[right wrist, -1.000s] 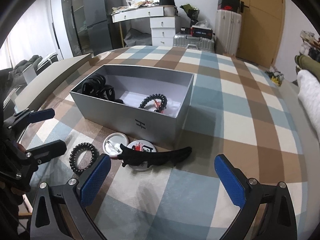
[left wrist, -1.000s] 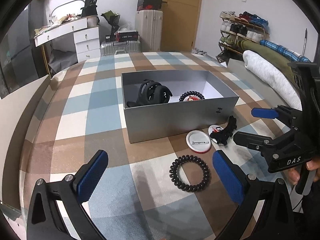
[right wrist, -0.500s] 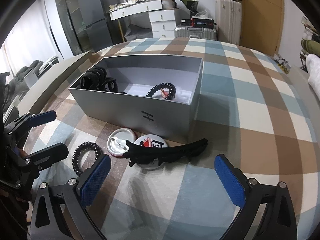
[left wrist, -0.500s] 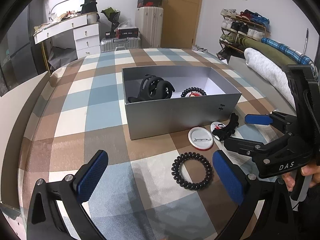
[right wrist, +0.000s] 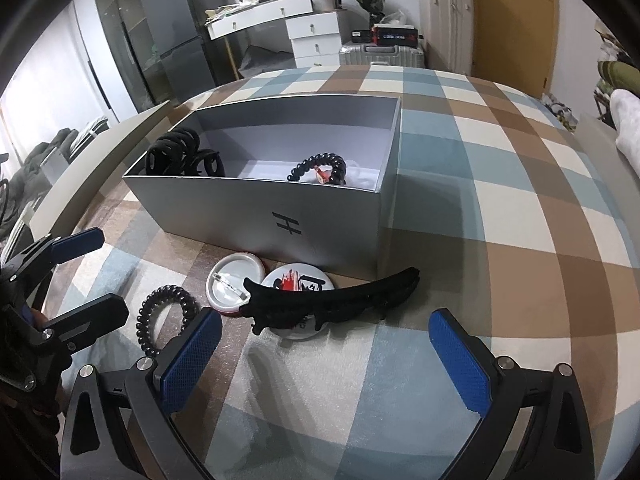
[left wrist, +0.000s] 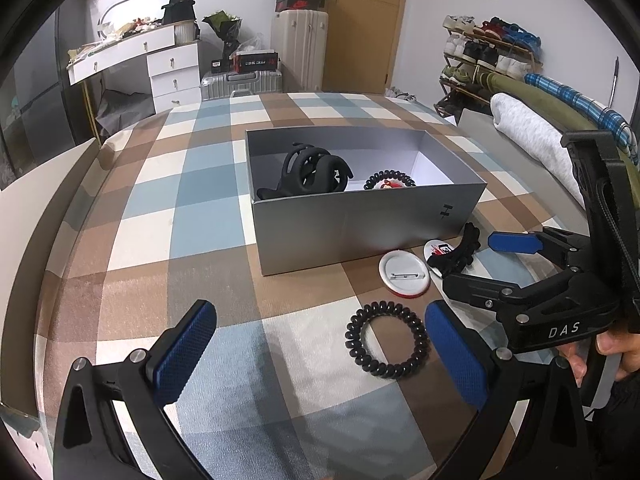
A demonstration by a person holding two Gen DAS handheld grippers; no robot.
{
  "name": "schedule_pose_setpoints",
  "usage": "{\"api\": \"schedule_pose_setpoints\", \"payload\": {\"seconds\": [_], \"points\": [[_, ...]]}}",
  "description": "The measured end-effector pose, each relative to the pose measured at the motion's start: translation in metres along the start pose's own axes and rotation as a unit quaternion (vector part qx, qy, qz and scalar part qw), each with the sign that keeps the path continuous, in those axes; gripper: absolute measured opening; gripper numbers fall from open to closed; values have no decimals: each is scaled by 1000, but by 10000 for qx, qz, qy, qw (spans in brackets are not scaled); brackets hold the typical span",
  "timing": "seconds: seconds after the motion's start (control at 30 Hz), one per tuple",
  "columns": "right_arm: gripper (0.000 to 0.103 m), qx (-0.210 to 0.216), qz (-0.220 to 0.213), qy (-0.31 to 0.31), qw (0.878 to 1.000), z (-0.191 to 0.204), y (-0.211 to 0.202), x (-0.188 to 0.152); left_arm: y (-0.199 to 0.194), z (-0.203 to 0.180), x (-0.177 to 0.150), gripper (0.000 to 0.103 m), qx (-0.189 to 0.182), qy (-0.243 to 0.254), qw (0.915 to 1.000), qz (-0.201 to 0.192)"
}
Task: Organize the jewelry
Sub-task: 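Reach to the black curved barrette and close the right gripper on it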
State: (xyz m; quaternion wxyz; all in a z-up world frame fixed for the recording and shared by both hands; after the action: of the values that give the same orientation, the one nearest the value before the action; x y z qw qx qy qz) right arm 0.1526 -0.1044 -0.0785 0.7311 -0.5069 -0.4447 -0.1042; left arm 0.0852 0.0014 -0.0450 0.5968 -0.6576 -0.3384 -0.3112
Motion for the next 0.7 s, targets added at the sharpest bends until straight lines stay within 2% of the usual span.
{"api": "schedule_pose_setpoints", "payload": {"seconds": [0.37,0.7], "points": [[103,-241,-69,30,9997,3,4,2,1,-1,-1,102,-6,0,10000,23],[85,-373,-42,-106,9992,1,3,3,2,-3,-3,102,-20,5,10000,46]]}}
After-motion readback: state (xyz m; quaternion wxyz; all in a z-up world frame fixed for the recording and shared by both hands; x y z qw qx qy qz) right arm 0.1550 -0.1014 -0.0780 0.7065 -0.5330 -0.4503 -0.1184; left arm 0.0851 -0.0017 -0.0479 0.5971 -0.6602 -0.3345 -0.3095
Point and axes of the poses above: each gripper's, at about its wrist camera, not at the fingertips, and y roughly the way its jaws point, z to its left, x to its top, the point moved 5 cm from there along y, roughly the way its jaws point, and after that the axes turned 11 degrees about -z, right-handed, at the moved point
